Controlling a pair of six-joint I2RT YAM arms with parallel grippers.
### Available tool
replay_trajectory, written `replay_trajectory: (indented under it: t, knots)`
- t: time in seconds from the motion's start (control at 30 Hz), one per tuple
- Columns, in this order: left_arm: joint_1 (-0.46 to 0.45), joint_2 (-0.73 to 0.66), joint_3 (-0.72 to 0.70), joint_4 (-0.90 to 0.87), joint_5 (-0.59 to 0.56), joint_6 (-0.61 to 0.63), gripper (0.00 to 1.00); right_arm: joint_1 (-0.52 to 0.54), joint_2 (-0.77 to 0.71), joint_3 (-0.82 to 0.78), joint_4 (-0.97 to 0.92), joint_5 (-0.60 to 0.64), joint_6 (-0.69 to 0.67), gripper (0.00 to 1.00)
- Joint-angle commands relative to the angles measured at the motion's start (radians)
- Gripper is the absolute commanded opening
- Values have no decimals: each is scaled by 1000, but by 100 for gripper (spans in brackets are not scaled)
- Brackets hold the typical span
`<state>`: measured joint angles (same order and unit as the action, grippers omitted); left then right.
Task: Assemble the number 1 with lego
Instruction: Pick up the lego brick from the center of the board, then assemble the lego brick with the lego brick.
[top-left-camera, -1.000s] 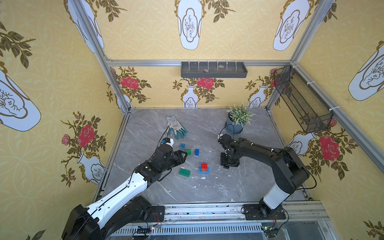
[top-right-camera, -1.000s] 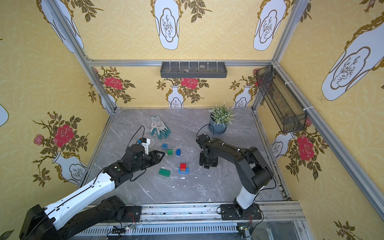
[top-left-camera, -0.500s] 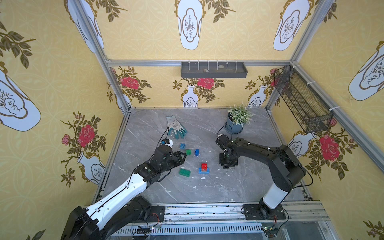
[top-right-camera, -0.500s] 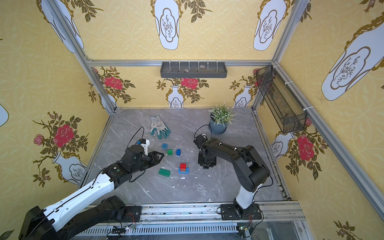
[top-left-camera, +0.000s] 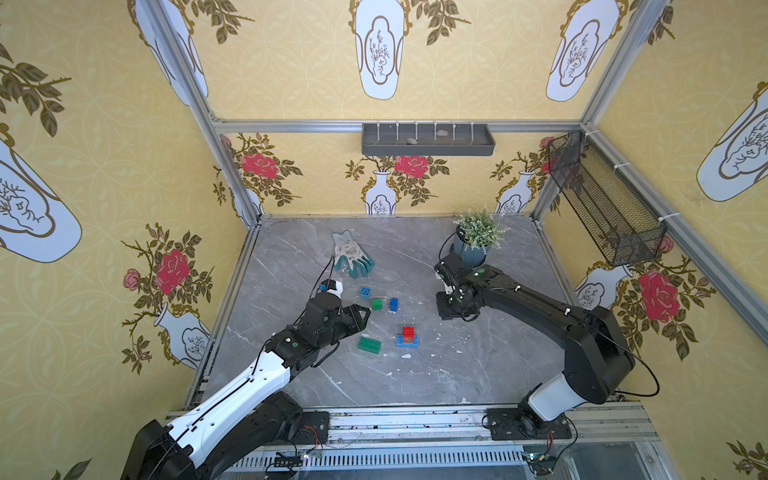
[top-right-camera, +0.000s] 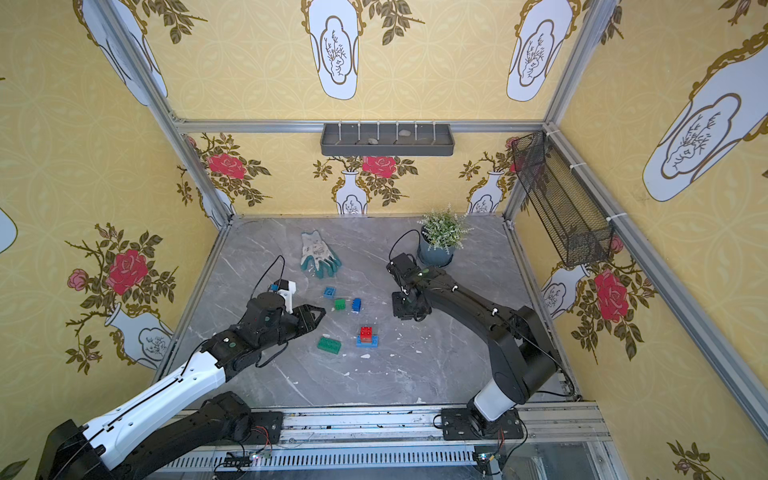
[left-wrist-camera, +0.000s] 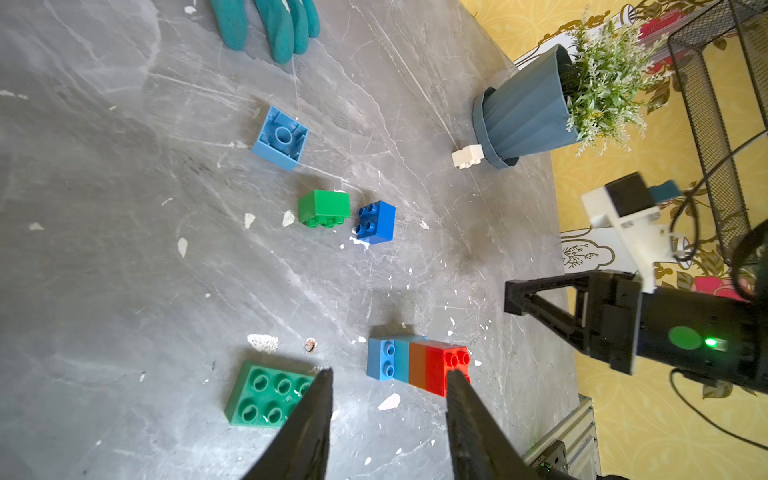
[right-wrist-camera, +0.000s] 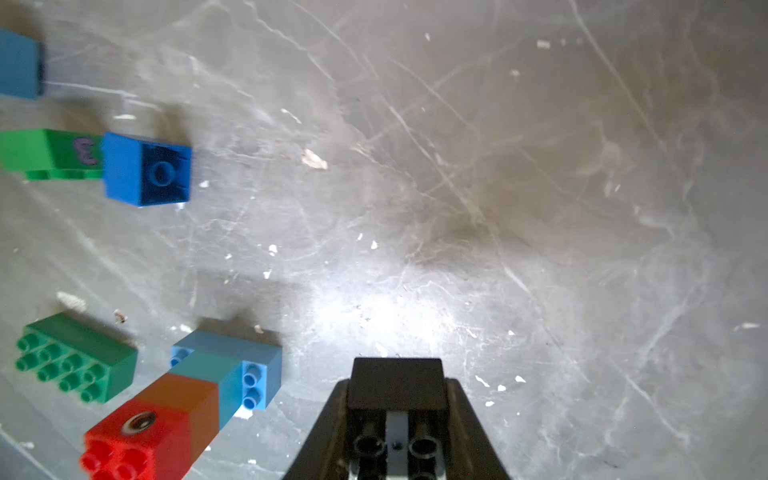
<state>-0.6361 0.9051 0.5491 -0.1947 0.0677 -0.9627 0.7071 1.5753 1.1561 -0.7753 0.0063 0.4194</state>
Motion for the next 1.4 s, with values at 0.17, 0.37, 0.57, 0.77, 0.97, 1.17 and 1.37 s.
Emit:
replay_trajectory:
  t: [0.17,0.37,0.57,0.77,0.97,1.17,1.37]
  knots:
    - [7,-18,-41,35,-30,-26,46,114,-24,127,-55,-97,-484,22]
    - [19,-29,-60,31,-28,-48,46,192,11,220,-139,-190,-748,21]
    - [38,-50,-94,33,-22,-76,47,257,119,321,-293,-148,-884,21]
    - [63,-76,-128,28,-11,-108,47,272,189,376,-343,-129,-952,22]
    - [80,-104,-152,23,-12,-126,47,289,261,435,-360,-105,-984,22]
    - [88,-121,-162,14,-11,-130,48,295,298,461,-363,-101,-990,22]
    - [91,-124,-165,12,-10,-130,48,298,317,461,-351,-106,-998,22]
